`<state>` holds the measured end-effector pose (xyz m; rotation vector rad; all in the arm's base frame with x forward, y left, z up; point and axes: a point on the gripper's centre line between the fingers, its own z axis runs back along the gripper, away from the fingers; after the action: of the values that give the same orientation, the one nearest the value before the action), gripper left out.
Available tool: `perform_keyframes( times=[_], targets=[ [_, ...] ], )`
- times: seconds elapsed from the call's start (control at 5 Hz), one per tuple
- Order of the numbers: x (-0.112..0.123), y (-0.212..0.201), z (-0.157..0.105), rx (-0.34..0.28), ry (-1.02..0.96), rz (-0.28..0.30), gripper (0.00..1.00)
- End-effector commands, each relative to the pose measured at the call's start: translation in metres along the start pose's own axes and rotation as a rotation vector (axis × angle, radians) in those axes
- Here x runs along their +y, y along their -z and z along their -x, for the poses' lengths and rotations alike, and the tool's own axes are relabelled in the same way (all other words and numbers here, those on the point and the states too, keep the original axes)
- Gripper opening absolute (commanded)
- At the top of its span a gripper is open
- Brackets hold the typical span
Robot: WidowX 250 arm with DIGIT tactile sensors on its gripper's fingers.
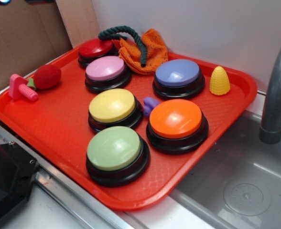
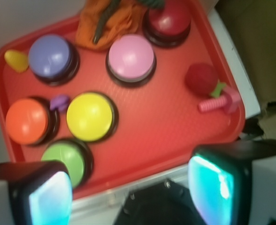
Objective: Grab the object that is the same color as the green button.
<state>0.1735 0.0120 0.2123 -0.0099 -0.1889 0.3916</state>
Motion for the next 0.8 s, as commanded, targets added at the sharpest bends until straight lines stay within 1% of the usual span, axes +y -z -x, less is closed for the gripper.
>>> perform_keyframes(
  times=[0.0,0.2,0.4,0.6],
  targets=[
    [0.030,0.032,-0.070,-0.142,0.015,-0.026,1.00],
    [0.036,0.053,-0.107,-0.223,0.052,-0.049,1.00],
    [0.036,0.075,-0.131,-0.223,0.135,-0.006,1.00],
    [0.034,0.097,-0.153,-0.234,0.209,0.084,1.00]
  ],
)
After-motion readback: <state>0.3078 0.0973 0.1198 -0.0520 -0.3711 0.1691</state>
